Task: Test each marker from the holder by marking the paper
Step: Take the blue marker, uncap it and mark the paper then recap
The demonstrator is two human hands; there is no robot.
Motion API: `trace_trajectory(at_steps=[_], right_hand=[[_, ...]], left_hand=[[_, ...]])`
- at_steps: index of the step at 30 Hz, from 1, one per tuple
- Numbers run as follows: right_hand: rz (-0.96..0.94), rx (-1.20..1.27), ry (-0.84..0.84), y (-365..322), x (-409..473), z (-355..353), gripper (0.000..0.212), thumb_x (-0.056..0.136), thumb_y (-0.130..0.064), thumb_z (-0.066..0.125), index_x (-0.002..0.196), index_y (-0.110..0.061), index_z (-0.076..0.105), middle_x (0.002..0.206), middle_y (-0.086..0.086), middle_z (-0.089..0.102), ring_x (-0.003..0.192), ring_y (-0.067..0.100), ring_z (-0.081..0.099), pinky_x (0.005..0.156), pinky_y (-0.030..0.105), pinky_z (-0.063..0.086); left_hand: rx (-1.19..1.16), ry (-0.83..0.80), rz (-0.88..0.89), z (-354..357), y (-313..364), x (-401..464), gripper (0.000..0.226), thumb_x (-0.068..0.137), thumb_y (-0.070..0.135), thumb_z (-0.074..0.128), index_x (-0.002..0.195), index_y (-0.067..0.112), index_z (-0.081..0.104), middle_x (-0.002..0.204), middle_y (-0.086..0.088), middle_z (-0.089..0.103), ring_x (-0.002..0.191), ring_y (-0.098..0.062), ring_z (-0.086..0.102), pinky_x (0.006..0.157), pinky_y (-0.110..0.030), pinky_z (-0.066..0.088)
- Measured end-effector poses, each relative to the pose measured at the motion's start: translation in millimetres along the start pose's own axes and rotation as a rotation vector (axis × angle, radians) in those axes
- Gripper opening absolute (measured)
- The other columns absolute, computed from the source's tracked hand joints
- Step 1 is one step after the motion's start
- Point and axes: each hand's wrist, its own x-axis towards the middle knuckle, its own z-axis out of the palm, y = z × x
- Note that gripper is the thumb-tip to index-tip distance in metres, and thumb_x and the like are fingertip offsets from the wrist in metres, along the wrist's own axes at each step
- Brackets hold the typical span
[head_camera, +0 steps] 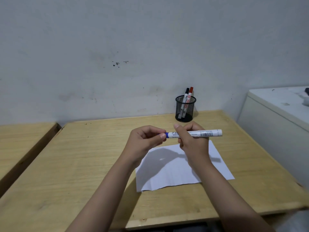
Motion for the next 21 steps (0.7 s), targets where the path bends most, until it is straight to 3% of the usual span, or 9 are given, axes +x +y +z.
trace_trajectory(at_steps=[6,10,12,13,15,17,19,21], right_hand=[[0.069,0.146,0.007,-3,-2,4,0.036,0.081,-0.005,0.069,0.057,-0.011,0.043,0.042,0.0,0.04,0.034,0.01,0.032,0.035,0.02,0.028],[0.323,0.148,-0.006,-3,-1,7,0.04,0.075,-0.044,0.07,0.065,-0.007,0.057,0.047,0.003,0.054,0.032,0.011,0.038,0.038,0.024,0.033],[0.369,0.009,-0.037,-3,-1,6,0.049,0.076,-0.05,0.067,0.065,-0.003,0.059,0.049,0.006,0.057,0.032,0.013,0.04,0.041,0.026,0.035],[0.283,-0.099,-0.041,-2,-1,4,0.046,0.076,-0.046,0.07,0.064,-0.003,0.058,0.05,0.006,0.058,0.033,0.013,0.041,0.042,0.026,0.037],[-0.075,-0.317,-0.044,-1,2,-3,0.034,0.073,-0.031,0.079,0.066,-0.005,0.059,0.057,0.003,0.059,0.042,0.009,0.047,0.048,0.023,0.042],[-0.398,-0.523,-0.122,-1,15,-13,0.022,0.07,-0.021,0.082,0.08,-0.01,0.065,0.074,-0.001,0.064,0.064,0.008,0.057,0.061,0.013,0.045],[-0.524,-0.673,-0.255,-2,34,-21,0.027,0.071,-0.016,0.08,0.095,-0.011,0.069,0.089,-0.006,0.067,0.084,0.008,0.06,0.073,0.015,0.049],[-0.592,-0.733,-0.345,-6,50,-25,0.032,0.071,-0.012,0.078,0.101,-0.01,0.071,0.091,-0.008,0.067,0.089,0.009,0.061,0.077,0.025,0.051]], left_hand=[[0.016,0.059,0.091,5,2,-2,0.008,0.073,-0.002,0.07,0.078,0.004,0.072,0.07,-0.003,0.073,0.07,-0.015,0.066,0.071,-0.022,0.054],[0.022,0.188,0.117,10,0,1,0.008,0.072,0.0,0.072,0.076,0.007,0.073,0.073,0.0,0.074,0.074,-0.014,0.065,0.073,-0.024,0.053],[0.065,0.275,0.141,9,-1,5,0.006,0.073,0.004,0.073,0.077,0.008,0.074,0.076,-0.005,0.074,0.076,-0.016,0.064,0.074,-0.028,0.052],[0.095,0.302,0.15,7,-2,7,0.005,0.074,0.005,0.073,0.077,0.008,0.074,0.078,-0.009,0.073,0.076,-0.019,0.063,0.073,-0.03,0.051],[0.151,0.311,0.159,5,-4,11,0.004,0.074,0.007,0.074,0.077,0.009,0.074,0.081,-0.018,0.073,0.074,-0.024,0.062,0.072,-0.035,0.05],[0.185,0.286,0.165,7,-2,14,0.003,0.073,0.007,0.074,0.075,0.01,0.074,0.081,-0.02,0.073,0.073,-0.025,0.062,0.072,-0.038,0.05],[0.194,0.271,0.181,13,2,21,0.004,0.072,0.007,0.075,0.074,0.009,0.073,0.08,-0.018,0.072,0.072,-0.023,0.063,0.072,-0.036,0.051],[0.185,0.27,0.202,20,7,31,0.007,0.071,0.007,0.076,0.075,0.011,0.072,0.077,-0.016,0.071,0.07,-0.019,0.063,0.069,-0.03,0.051]])
